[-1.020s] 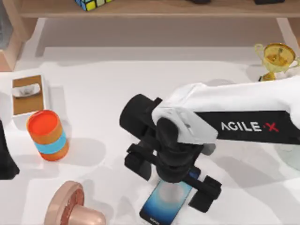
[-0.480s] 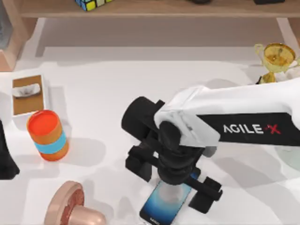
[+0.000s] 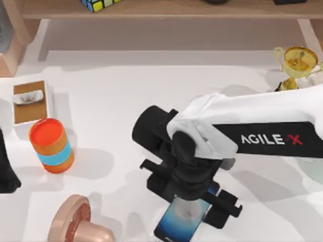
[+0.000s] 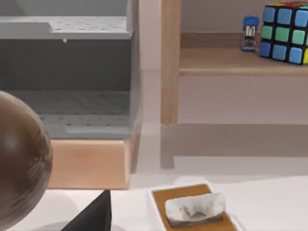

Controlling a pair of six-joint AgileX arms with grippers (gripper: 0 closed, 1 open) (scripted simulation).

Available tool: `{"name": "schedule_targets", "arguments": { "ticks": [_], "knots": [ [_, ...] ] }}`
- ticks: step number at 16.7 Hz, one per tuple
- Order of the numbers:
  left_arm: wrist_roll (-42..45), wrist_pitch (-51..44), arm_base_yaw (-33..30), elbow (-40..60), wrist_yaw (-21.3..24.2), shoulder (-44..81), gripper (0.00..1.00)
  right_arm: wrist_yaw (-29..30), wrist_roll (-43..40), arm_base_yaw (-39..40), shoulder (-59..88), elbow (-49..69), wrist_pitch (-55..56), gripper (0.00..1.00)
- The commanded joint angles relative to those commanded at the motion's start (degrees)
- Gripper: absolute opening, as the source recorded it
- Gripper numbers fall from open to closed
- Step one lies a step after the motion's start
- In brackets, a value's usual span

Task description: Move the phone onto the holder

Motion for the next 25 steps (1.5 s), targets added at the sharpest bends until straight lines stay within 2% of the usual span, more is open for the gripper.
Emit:
{"name": "schedule_targets", "arguments": {
  "ticks": [3, 4, 11, 12, 18, 22, 25],
  "knots": [
    [0.00, 0.00, 0.00, 0.00, 0.00, 0.00, 1.00, 0.00, 0.00, 0.00, 0.00, 0.00, 0.00, 0.02],
    [0.00, 0.00, 0.00, 0.00, 0.00, 0.00, 1.00, 0.00, 0.00, 0.00, 0.00, 0.00, 0.00, 0.00],
    [0.00, 0.00, 0.00, 0.00, 0.00, 0.00, 1.00, 0.00, 0.00, 0.00, 0.00, 0.00, 0.00, 0.00],
    [0.00, 0.00, 0.00, 0.00, 0.00, 0.00, 1.00, 0.13, -1.10, -0.22, -3.12, 0.66, -3.47, 0.00],
    [0.00, 0.00, 0.00, 0.00, 0.00, 0.00, 1.00, 0.11, -1.14, -0.24, -4.99, 2.73, -7.45, 0.00],
    [0.00, 0.00, 0.00, 0.00, 0.00, 0.00, 1.00, 0.10, -1.06, -0.22, -4.79, 2.63, -7.36, 0.00],
    [0.00, 0.00, 0.00, 0.00, 0.00, 0.00, 1.00, -1.68, -4.12, -1.96, -6.94, 4.62, -5.98, 0.00]
  ]
}}
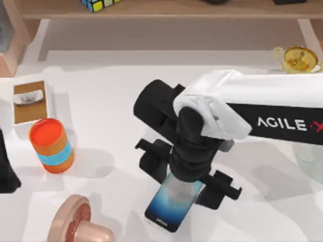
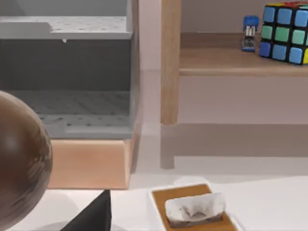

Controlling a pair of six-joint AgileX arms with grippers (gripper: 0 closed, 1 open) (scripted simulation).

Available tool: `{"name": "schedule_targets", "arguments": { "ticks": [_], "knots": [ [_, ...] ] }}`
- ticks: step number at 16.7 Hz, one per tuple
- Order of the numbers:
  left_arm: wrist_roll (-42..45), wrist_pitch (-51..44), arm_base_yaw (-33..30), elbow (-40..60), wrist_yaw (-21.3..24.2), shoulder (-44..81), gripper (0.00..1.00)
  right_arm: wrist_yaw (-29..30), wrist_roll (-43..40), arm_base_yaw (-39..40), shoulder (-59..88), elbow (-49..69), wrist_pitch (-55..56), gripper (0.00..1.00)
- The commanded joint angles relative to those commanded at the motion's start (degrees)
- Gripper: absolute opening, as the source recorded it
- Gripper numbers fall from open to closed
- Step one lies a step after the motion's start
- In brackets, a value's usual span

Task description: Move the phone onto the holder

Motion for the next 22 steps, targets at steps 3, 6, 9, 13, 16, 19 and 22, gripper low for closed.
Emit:
{"name": "schedule_targets", "arguments": {
  "ticks": [3, 6, 9, 13, 16, 19, 22],
  "knots": [
    [0.00, 0.00, 0.00, 0.00, 0.00, 0.00, 1.00, -5.02, -8.14, -5.59, -3.16, 2.65, 2.80, 0.00],
    [0.00, 0.00, 0.00, 0.00, 0.00, 0.00, 1.00, -12.49, -21.05, -14.80, -6.07, 4.70, 6.24, 0.00],
    [0.00, 0.00, 0.00, 0.00, 0.00, 0.00, 1.00, -21.09, -37.58, -26.59, -9.34, 5.37, 10.16, 0.00],
    [0.00, 0.00, 0.00, 0.00, 0.00, 0.00, 1.00, -31.06, -58.18, -41.93, -14.66, 5.42, 15.55, 0.00],
    [0.00, 0.00, 0.00, 0.00, 0.00, 0.00, 1.00, -36.71, -68.40, -51.74, -17.10, 5.02, 18.61, 0.00],
    [0.00, 0.00, 0.00, 0.00, 0.00, 0.00, 1.00, -40.60, -75.40, -60.47, -17.54, 3.26, 20.19, 0.00],
    [0.00, 0.00, 0.00, 0.00, 0.00, 0.00, 1.00, -43.52, -84.25, -70.05, -16.71, 0.38, 20.93, 0.00]
  ]
}}
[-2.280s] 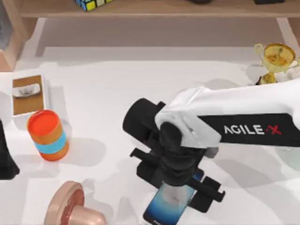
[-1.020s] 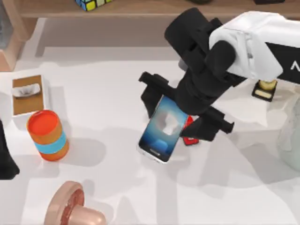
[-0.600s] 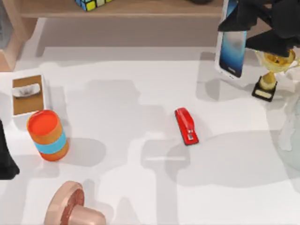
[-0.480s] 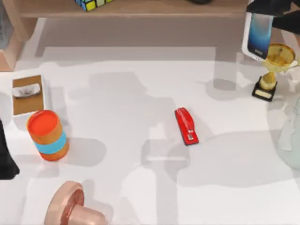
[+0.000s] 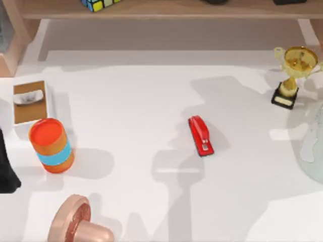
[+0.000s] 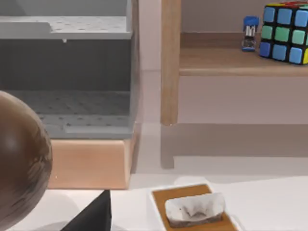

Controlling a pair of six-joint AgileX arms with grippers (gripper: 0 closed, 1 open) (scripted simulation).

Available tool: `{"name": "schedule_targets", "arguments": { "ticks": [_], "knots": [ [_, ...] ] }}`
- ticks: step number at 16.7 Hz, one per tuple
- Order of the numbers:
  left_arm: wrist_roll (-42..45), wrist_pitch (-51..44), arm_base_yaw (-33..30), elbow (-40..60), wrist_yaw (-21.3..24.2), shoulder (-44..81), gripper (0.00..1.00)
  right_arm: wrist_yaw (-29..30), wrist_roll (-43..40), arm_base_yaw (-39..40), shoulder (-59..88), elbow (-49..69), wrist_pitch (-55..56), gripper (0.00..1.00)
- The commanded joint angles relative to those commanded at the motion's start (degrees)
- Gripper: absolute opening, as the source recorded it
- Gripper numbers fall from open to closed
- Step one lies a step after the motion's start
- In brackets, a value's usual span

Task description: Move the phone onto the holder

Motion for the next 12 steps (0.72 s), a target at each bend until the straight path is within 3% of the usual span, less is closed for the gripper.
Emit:
{"name": "schedule_targets", "arguments": {
  "ticks": [7, 12],
  "knots": [
    [0.00, 0.00, 0.00, 0.00, 0.00, 0.00, 1.00, -7.20, -27.98, -25.35, -0.51, -5.62, 1.34, 0.00],
    [0.00, 0.00, 0.00, 0.00, 0.00, 0.00, 1.00, -10.29, -43.00, -35.72, -0.45, -11.97, 2.32, 0.00]
  ]
}}
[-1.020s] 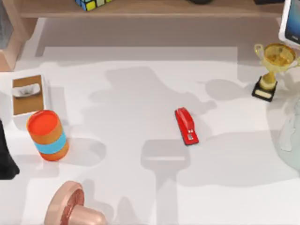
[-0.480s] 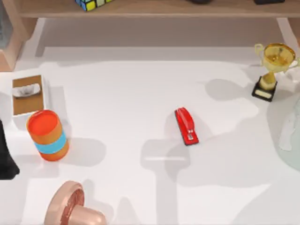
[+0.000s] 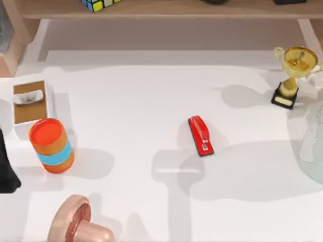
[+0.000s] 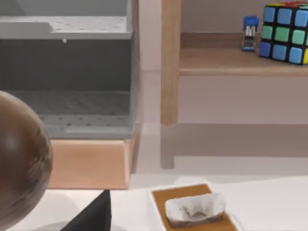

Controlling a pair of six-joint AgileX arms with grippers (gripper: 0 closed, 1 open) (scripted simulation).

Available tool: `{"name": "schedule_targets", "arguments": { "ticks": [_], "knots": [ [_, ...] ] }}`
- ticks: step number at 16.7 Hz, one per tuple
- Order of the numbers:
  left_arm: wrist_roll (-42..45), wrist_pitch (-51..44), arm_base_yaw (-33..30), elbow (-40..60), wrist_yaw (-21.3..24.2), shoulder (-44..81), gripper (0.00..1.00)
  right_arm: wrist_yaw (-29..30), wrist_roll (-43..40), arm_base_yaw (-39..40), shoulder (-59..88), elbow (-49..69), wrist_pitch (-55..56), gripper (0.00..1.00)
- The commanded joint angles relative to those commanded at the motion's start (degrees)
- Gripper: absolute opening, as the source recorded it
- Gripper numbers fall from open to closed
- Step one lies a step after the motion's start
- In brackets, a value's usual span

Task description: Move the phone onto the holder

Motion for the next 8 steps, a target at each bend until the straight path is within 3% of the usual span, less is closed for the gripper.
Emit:
{"name": "schedule_targets", "arguments": {
  "ticks": [8],
  "knots": [
    [0.00, 0.00, 0.00, 0.00, 0.00, 0.00, 1.00, -1.08, -2.97, -1.08, -0.11, -1.36, 0.75, 0.00]
  ]
}}
